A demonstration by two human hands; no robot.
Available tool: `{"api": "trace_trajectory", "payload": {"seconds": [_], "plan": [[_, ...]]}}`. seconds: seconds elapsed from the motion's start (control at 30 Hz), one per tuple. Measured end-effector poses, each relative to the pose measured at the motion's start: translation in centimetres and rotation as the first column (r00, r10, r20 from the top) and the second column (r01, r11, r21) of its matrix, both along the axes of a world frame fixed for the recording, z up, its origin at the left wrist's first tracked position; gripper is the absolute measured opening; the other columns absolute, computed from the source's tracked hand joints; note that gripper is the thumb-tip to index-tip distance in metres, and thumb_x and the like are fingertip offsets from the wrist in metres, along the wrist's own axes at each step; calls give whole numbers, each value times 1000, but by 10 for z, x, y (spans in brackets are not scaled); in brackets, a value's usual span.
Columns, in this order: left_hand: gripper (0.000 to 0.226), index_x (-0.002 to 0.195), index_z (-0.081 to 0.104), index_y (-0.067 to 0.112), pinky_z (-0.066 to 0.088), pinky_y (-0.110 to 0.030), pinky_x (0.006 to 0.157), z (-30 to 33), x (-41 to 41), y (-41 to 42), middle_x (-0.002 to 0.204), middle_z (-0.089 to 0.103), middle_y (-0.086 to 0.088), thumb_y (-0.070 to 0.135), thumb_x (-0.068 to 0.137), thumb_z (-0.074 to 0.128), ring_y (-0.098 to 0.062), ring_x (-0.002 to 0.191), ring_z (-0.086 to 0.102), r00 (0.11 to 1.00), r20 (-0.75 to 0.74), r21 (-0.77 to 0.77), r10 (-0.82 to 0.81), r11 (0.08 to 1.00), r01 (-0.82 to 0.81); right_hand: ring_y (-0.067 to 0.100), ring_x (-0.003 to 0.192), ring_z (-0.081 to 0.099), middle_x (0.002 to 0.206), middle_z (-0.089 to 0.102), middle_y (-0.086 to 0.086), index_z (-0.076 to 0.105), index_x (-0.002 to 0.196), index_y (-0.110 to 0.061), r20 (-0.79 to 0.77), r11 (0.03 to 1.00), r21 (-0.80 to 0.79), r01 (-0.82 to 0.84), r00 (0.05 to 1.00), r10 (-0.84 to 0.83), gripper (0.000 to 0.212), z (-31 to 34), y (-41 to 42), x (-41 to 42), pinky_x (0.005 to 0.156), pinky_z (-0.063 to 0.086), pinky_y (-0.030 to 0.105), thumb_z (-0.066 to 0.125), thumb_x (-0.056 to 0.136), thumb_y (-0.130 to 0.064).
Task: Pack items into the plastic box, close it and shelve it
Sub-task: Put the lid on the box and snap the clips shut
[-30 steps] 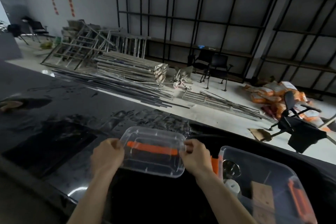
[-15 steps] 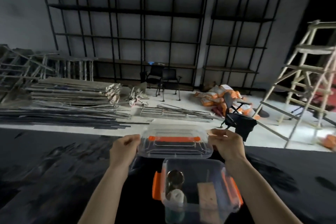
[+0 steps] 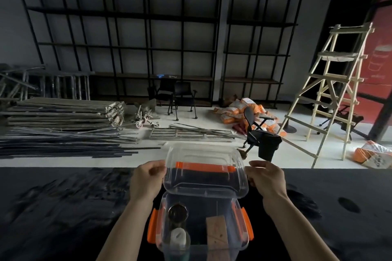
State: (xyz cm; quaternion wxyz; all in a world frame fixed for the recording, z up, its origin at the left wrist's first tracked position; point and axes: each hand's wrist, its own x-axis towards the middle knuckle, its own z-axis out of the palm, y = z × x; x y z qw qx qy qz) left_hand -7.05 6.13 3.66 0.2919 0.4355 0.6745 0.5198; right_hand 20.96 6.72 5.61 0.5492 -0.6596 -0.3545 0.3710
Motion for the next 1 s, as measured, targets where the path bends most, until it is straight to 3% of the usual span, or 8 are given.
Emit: {"api": "trace_trajectory", "payload": {"seconds": [0.17, 0.27, 0.4, 0.53, 0.63, 0.77, 0.9, 1.0], "plan": [[25, 100, 76, 31, 60, -36, 84, 11, 3, -3, 98, 77, 13, 9, 89, 74, -14, 96, 73, 995, -70, 109, 77, 992, -69, 28, 73, 71, 96, 77, 16, 70, 99, -14, -109, 989, 131, -74, 990, 89, 15, 10, 7, -2, 83, 62, 53, 76, 85, -11], [23, 96, 78, 32, 62, -46, 86, 15, 3, -6, 97, 78, 12, 13, 96, 66, -16, 94, 74, 996, 74, 146, 45, 988, -55, 33, 83, 73, 103, 74, 17, 67, 101, -14, -164, 982, 176, -72, 981, 101, 12, 14, 10, -5, 86, 59, 57, 67, 93, -24], [25, 98, 79, 21, 56, -32, 82, 24, 4, -14, 100, 79, 5, 31, 102, 56, -19, 96, 72, 952, 307, 142, 10, 988, -56, 31, 86, 74, 103, 73, 15, 67, 111, -10, -252, 985, 147, -90, 959, 126, 42, 12, 12, -4, 87, 60, 51, 56, 96, -47], [35, 100, 73, 12, 56, -37, 94, 23, 5, -15, 101, 77, -5, 43, 100, 58, -19, 99, 72, 903, 430, 115, 4, 992, -59, 33, 91, 75, 103, 72, 13, 71, 109, -9, -283, 984, 122, -131, 946, 161, 47, 9, 11, -4, 91, 59, 47, 54, 96, -51], [30, 102, 70, 5, 52, -28, 76, 22, 7, -18, 93, 74, -8, 34, 92, 72, -18, 86, 68, 907, 420, 97, 42, 991, -91, 26, 78, 75, 92, 76, 13, 76, 99, -6, -211, 984, 100, -147, 963, 165, 40, 8, 9, -5, 85, 59, 40, 67, 91, -44], [34, 112, 67, 7, 46, -21, 69, 10, 4, -21, 109, 74, -9, -5, 82, 77, -20, 98, 69, 941, 333, 73, 63, 993, -92, 25, 80, 77, 88, 80, 7, 79, 101, -9, -50, 984, 63, -166, 984, 169, 30, -5, 9, -3, 84, 62, 46, 86, 73, -17], [39, 114, 68, 9, 48, -18, 69, 0, 3, -21, 105, 76, -3, -7, 79, 79, -7, 88, 69, 961, 265, 58, 76, 994, -94, 21, 81, 77, 82, 81, 0, 83, 88, -16, 61, 987, 61, -146, 988, 142, 17, -20, 9, -1, 85, 62, 44, 87, 72, -11], [39, 110, 68, 12, 47, -16, 68, -6, 2, -22, 99, 76, 2, -5, 78, 81, -4, 85, 69, 974, 210, 56, 79, 994, -93, 17, 78, 75, 81, 80, 0, 84, 86, -16, 165, 988, 61, -143, 977, 132, 10, -22, 4, -2, 71, 59, 29, 84, 76, -13]]}}
